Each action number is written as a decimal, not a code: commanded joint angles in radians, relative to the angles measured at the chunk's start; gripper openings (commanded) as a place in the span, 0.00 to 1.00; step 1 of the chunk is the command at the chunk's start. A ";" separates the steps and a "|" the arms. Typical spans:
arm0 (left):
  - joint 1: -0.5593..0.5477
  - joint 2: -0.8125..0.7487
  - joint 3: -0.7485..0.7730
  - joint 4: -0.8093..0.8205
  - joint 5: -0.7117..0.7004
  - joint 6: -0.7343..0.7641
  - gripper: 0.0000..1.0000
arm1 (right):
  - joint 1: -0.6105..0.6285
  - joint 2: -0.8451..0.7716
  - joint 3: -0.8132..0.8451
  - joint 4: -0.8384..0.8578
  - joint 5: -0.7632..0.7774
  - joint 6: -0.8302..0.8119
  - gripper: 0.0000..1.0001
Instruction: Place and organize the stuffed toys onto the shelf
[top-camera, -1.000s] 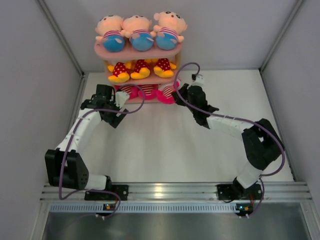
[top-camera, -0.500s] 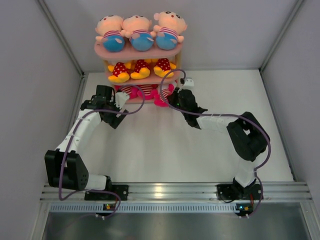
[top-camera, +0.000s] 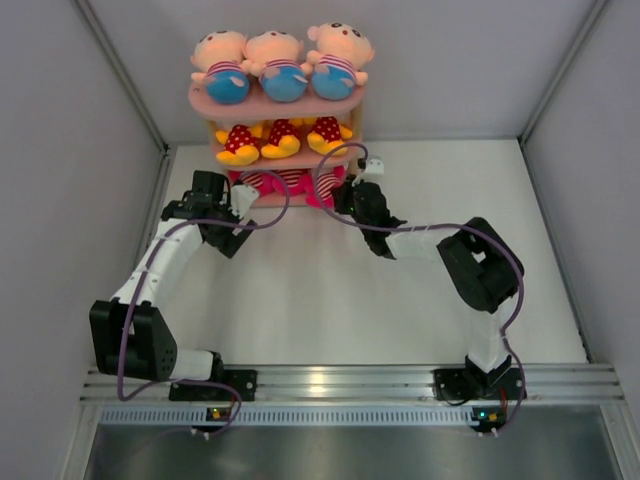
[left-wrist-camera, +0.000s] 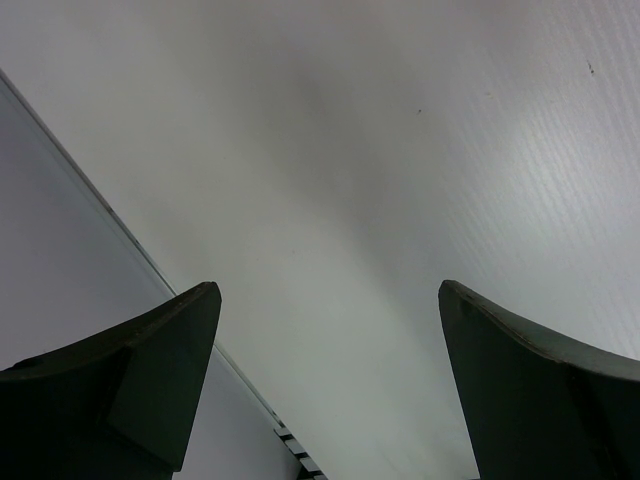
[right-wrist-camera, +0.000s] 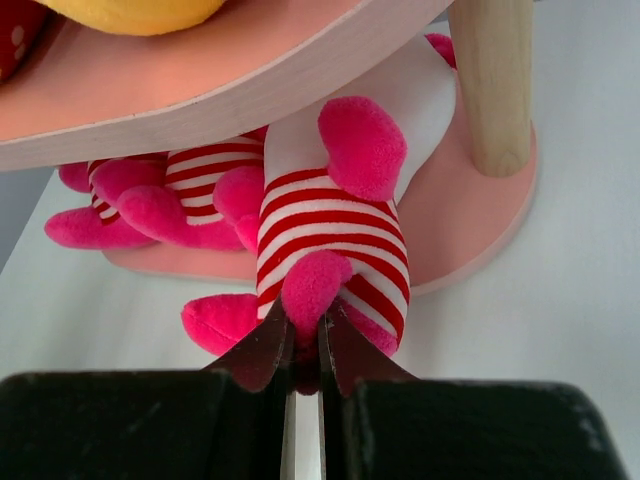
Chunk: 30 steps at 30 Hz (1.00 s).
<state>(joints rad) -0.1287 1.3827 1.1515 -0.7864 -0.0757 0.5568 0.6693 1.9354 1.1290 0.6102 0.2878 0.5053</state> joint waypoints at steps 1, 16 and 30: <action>0.001 -0.037 -0.003 -0.011 0.002 0.008 0.96 | 0.004 0.002 0.023 0.160 0.033 -0.019 0.00; 0.001 -0.030 -0.007 -0.013 0.010 0.014 0.96 | 0.075 -0.087 -0.063 0.166 0.335 -0.146 0.00; 0.001 -0.036 -0.018 -0.017 0.013 0.018 0.96 | 0.128 0.086 0.187 0.022 0.504 -0.415 0.00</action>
<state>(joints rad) -0.1287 1.3827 1.1454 -0.7898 -0.0711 0.5751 0.7811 1.9694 1.2320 0.6472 0.7170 0.1627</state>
